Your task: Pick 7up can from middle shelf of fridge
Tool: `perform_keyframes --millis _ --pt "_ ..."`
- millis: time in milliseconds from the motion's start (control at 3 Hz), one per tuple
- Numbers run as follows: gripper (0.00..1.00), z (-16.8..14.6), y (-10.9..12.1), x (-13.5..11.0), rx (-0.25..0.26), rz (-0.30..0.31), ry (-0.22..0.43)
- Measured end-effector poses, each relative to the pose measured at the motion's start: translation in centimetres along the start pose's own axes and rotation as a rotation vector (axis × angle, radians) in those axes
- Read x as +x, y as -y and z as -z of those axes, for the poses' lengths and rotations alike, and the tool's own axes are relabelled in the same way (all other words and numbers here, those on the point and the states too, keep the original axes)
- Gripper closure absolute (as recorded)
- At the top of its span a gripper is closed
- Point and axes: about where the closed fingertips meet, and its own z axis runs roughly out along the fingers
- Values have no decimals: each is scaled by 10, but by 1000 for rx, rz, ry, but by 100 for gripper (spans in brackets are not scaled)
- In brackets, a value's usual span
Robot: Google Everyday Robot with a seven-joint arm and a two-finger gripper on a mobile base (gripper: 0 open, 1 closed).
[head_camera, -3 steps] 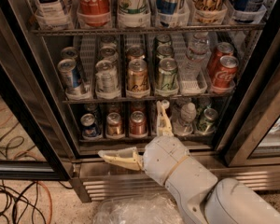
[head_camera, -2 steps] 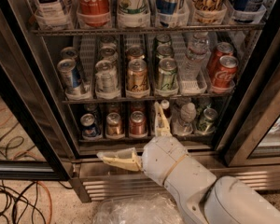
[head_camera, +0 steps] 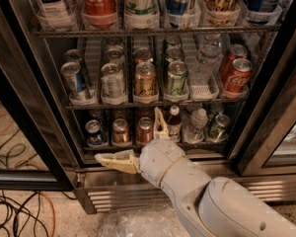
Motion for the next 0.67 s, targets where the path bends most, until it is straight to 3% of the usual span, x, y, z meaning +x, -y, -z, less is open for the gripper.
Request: perform_keyframes --millis 667 --pt "0 -26 6 -2 31 19 27"
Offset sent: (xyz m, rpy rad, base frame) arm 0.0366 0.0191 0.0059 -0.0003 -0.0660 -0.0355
